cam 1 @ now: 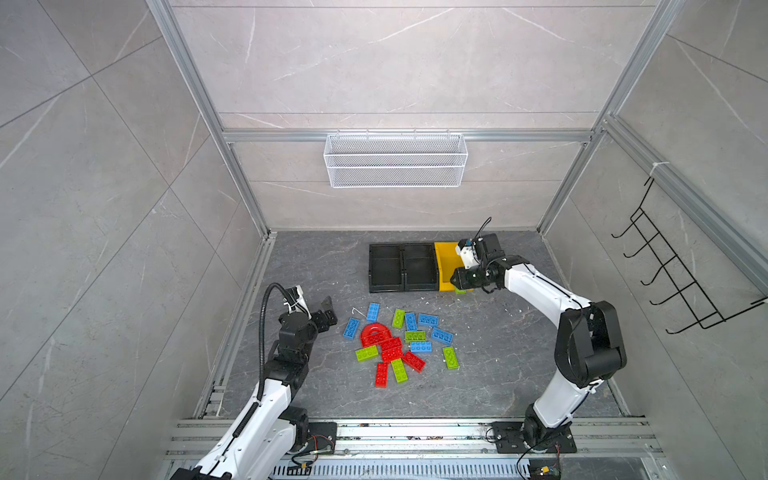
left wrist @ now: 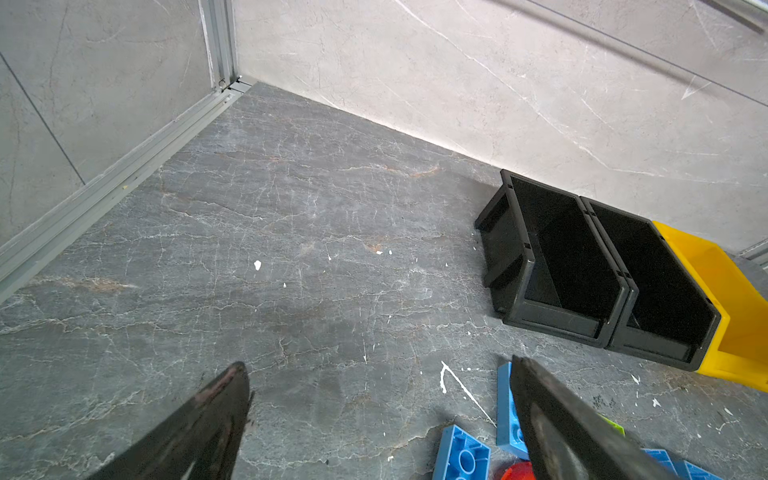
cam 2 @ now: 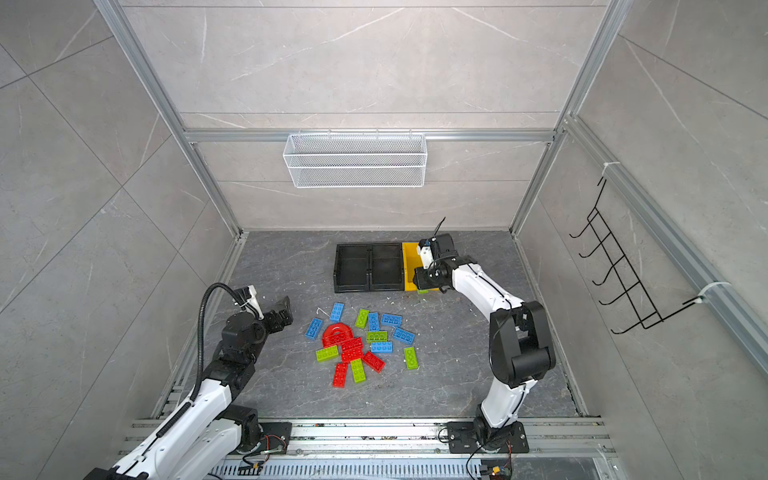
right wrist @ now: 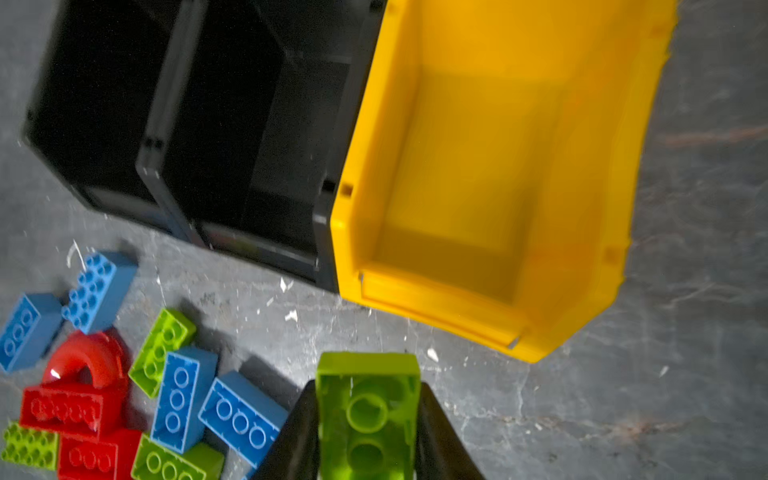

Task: Sort the legos into containers by color
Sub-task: 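Grasp the lime-green brick and lift it over the yellow bin, then open the right gripper to drop the lime-green brick into the yellow bin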

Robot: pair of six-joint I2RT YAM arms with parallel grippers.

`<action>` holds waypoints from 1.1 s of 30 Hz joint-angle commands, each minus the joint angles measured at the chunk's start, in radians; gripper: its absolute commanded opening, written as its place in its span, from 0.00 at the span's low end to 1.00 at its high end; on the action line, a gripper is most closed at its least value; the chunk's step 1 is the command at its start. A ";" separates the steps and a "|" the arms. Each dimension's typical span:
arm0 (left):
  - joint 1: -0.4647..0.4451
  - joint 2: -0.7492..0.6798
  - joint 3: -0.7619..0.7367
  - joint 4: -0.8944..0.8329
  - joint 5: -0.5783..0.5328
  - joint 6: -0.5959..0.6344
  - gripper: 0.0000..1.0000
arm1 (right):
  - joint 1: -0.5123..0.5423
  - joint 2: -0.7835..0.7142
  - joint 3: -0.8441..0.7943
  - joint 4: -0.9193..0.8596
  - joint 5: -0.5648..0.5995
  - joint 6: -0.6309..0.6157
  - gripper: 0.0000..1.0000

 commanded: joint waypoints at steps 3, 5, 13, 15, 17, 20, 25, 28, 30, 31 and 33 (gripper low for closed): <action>-0.001 0.014 0.040 0.039 0.024 0.009 1.00 | -0.021 0.120 0.154 0.056 0.040 0.047 0.20; -0.002 0.015 0.033 0.052 0.027 0.002 1.00 | -0.025 0.161 0.199 0.073 0.041 0.045 0.22; -0.001 0.060 0.047 0.055 0.044 0.000 1.00 | -0.043 0.286 0.312 0.101 0.058 0.076 0.24; -0.002 0.060 0.047 0.057 0.047 0.001 1.00 | -0.045 0.306 0.333 0.094 0.061 0.076 0.26; -0.002 0.056 0.045 0.058 0.044 0.002 1.00 | -0.045 0.318 0.350 0.082 0.070 0.074 0.37; -0.002 0.050 0.042 0.059 0.044 0.004 1.00 | -0.048 0.309 0.350 0.070 0.081 0.081 0.51; -0.002 0.051 0.041 0.062 0.047 0.001 1.00 | -0.048 0.228 0.288 0.088 0.079 0.088 0.62; -0.002 0.052 0.043 0.062 0.051 0.001 1.00 | -0.042 0.152 0.236 0.053 0.054 0.108 0.64; -0.001 0.050 0.042 0.059 0.054 0.000 1.00 | -0.019 0.074 0.155 0.044 0.033 0.122 0.67; -0.002 0.049 0.044 0.059 0.057 0.000 1.00 | -0.002 0.037 0.116 0.038 0.029 0.118 0.69; -0.001 0.056 0.051 0.051 0.061 0.000 1.00 | 0.055 -0.031 0.035 0.014 0.057 0.093 0.72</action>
